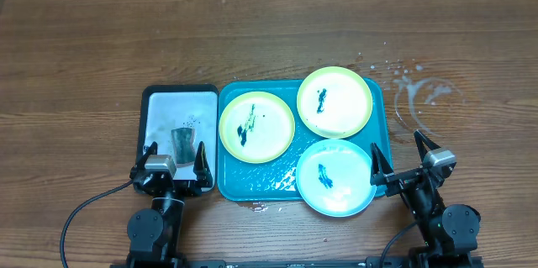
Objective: Clean dirty plates on tray and stack at the side
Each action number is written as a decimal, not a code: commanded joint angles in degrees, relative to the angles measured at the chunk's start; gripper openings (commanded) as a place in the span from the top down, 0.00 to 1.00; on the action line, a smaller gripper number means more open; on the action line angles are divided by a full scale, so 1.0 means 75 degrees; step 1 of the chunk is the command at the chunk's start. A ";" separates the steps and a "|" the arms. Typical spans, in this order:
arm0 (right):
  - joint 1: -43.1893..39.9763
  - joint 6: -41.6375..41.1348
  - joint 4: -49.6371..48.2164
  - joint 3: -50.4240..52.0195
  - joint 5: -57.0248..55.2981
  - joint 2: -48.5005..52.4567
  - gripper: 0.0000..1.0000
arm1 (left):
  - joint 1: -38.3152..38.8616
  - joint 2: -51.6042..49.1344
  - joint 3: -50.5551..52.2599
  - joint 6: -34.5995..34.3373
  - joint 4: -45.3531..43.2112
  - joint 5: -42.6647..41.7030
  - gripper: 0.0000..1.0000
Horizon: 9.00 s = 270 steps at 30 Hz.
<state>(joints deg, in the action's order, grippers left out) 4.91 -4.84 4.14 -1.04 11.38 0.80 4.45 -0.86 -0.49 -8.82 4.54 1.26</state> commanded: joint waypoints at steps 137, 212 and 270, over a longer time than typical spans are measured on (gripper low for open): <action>0.3244 -0.2162 0.5406 -0.9369 0.2183 1.3840 0.39 | -0.0041 -0.9288 -0.8282 -0.0026 0.6222 -0.1107 0.00; 0.3252 -0.4421 0.2305 -0.7274 0.1032 1.4099 0.96 | -0.0047 -1.1316 -0.8040 -0.0137 0.6362 -0.0676 0.33; 0.3252 -0.3582 0.4590 -0.8795 0.0720 1.4096 0.96 | -0.0425 -1.3068 -0.8043 -0.0545 0.5735 -0.0152 0.73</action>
<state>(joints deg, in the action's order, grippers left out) 29.28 -31.33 38.63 -65.73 15.86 106.37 0.75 -98.61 -61.12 -13.37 47.18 2.04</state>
